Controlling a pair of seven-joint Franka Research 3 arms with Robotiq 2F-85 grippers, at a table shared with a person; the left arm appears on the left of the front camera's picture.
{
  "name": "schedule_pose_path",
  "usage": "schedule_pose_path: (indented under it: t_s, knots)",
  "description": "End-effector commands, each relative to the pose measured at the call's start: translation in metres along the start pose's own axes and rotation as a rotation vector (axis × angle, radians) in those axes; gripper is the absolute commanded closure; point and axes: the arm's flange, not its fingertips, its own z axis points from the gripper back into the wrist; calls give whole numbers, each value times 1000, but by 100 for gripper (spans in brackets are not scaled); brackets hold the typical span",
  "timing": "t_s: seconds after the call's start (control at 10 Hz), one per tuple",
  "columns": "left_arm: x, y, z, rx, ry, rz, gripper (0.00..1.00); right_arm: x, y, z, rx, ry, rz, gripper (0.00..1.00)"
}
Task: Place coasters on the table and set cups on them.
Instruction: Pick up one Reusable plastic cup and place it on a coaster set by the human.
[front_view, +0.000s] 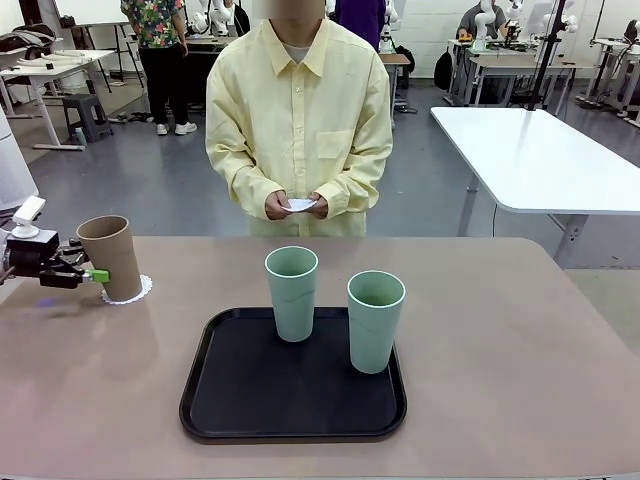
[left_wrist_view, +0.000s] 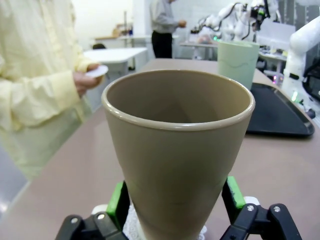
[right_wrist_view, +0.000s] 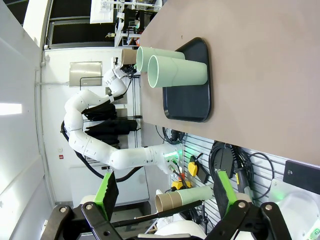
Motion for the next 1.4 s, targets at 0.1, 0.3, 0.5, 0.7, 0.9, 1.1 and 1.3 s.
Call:
schedule_pose_path:
  t_s: [0.1,0.3,0.5,0.7,0.9,1.1,1.3]
  knots:
    - [3,5,5,-21,-2,9,0,1,-1,1,15,-4,17,0]
    - [0,6,6,-40,42,26,0,1,-1,1,15,-4,17,0]
    - [-4,6,8,-74,120,44,0,1,-1,1,15,-4,17,0]
    - [-6,5,11,-103,206,35,0,1,-1,1,15,-4,17,0]
    - [9,-1,21,-91,375,-6,0,1,-1,1,15,-4,17,0]
    - [41,-9,40,-30,489,-52,0,1,-1,1,15,-4,17,0]
    - [89,-29,55,48,572,-111,0,1,-1,1,15,-4,17,0]
